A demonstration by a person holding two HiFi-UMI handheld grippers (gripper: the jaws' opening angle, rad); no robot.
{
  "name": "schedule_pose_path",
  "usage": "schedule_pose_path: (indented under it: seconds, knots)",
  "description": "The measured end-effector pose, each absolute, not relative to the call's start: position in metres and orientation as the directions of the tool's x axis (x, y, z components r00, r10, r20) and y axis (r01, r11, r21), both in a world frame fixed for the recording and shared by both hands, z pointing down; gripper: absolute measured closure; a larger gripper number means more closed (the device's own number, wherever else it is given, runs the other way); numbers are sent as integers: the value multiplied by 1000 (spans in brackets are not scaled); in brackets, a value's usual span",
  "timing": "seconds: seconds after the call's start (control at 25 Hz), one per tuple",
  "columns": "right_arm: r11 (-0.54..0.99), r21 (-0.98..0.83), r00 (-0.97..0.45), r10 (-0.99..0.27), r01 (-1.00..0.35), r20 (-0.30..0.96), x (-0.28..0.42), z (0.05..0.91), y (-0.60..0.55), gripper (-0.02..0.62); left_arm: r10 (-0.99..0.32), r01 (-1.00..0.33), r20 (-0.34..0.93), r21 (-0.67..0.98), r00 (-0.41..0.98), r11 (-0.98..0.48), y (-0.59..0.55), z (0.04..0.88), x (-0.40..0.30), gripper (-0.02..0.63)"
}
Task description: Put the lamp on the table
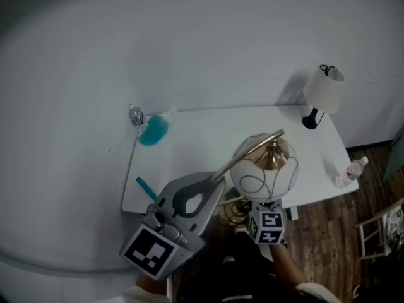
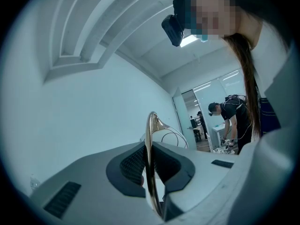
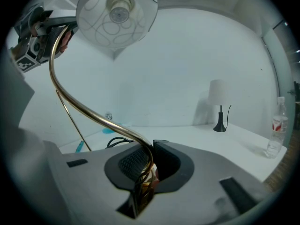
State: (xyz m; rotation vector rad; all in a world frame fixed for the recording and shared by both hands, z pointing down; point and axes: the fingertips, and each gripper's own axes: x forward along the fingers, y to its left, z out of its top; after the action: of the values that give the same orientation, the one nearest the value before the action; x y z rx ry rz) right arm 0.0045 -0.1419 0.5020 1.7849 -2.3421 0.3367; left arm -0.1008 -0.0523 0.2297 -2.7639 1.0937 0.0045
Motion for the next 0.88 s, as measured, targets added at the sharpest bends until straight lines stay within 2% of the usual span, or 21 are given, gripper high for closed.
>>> schedule_pose_path:
  seconds: [0.88]
  knots:
    - [265, -74, -274, -915, -962, 297, 39, 505, -224, 563, -694, -693, -53, -140, 718, -707, -138, 229, -65, 581]
